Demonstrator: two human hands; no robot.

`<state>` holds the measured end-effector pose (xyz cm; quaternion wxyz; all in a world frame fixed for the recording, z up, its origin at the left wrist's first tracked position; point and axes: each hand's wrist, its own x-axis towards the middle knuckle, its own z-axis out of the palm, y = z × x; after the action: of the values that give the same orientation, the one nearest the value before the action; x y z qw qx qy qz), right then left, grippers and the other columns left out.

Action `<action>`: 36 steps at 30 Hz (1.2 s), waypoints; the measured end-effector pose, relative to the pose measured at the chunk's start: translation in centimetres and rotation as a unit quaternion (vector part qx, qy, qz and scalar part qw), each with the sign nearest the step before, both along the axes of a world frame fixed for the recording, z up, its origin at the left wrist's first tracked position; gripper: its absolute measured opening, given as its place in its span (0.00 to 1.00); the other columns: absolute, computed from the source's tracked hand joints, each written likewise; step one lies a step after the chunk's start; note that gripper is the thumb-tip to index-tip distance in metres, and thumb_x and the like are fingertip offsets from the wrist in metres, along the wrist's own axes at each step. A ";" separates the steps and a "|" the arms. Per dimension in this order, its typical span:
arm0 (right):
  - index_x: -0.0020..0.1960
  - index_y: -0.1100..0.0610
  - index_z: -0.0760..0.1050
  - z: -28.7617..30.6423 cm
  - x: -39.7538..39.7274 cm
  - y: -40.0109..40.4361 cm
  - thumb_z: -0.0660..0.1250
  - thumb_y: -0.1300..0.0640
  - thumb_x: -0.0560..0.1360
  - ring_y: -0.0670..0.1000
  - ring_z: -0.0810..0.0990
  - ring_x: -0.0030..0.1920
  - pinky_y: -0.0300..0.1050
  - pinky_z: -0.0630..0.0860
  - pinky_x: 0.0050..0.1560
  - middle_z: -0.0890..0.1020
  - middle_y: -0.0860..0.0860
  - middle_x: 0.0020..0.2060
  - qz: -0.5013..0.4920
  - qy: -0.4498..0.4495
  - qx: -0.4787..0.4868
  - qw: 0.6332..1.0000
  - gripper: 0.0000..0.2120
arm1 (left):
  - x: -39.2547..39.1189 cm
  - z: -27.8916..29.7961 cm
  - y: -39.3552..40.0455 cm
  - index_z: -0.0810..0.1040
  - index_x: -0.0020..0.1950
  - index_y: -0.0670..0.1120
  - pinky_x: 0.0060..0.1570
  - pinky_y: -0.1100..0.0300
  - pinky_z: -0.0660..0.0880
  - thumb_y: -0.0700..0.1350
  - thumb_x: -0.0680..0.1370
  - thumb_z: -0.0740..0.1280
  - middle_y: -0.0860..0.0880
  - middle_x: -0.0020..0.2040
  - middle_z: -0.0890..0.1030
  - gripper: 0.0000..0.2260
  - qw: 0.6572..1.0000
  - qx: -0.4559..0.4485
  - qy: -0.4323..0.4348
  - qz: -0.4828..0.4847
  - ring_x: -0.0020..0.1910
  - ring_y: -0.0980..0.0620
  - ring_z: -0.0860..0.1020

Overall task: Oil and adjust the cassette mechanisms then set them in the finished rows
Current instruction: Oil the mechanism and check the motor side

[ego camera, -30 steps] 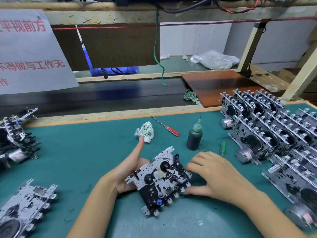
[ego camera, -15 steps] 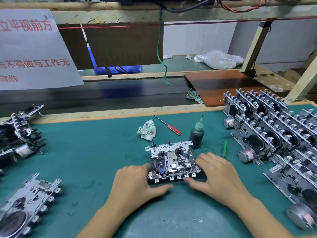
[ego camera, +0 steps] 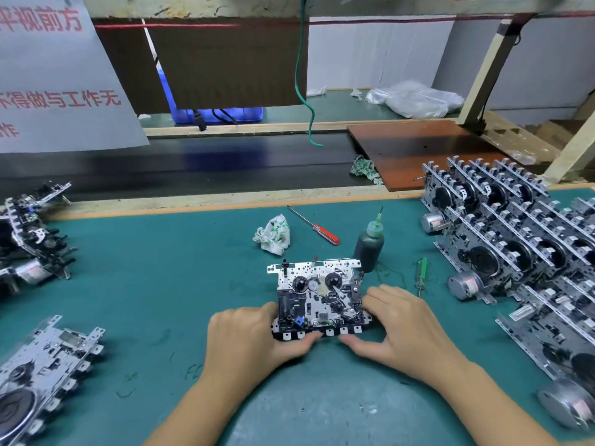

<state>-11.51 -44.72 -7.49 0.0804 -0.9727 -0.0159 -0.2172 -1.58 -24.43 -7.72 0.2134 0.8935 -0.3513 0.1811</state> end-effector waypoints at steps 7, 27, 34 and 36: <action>0.29 0.56 0.68 0.0 0.1 0.4 0.61 0.33 0.66 0.50 0.71 0.26 0.39 0.65 0.26 0.70 0.47 0.25 -0.022 -0.019 -0.005 1.000 0.25 | 0.3 0.4 0.5 0.61 0.26 0.53 0.21 0.63 0.57 0.77 0.58 0.59 0.49 0.16 0.66 0.27 0.998 0.010 0.046 -0.038 0.16 0.49 0.68; 0.33 0.56 0.66 0.3 0.0 0.4 0.65 0.32 0.64 0.50 0.68 0.25 0.39 0.60 0.27 0.67 0.46 0.28 0.003 0.006 0.036 0.999 0.26 | 0.5 0.2 0.0 0.68 0.23 0.45 0.19 0.61 0.65 0.68 0.62 0.63 0.47 0.16 0.65 0.26 0.994 -0.015 0.108 -0.014 0.17 0.43 0.66; 0.30 0.56 0.66 0.2 0.2 0.5 0.60 0.37 0.70 0.50 0.67 0.22 0.37 0.60 0.24 0.66 0.48 0.25 -0.032 -0.012 0.009 0.999 0.23 | 1.7 0.4 1.2 0.64 0.28 0.53 0.25 0.65 0.62 0.73 0.60 0.64 0.53 0.19 0.66 0.24 0.978 0.006 0.169 -0.122 0.23 0.51 0.68; 0.30 0.55 0.65 0.2 0.2 0.5 0.61 0.37 0.69 0.49 0.64 0.23 0.37 0.59 0.26 0.63 0.46 0.26 -0.024 -0.005 0.029 0.999 0.22 | 1.5 0.4 1.1 0.67 0.27 0.49 0.20 0.61 0.64 0.68 0.65 0.63 0.51 0.18 0.67 0.23 0.984 0.016 0.127 -0.127 0.19 0.51 0.67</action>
<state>-11.35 -44.23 -7.28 0.1028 -0.9689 0.0133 -0.2248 -0.09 -23.30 -7.33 0.2628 0.8608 -0.4348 0.0318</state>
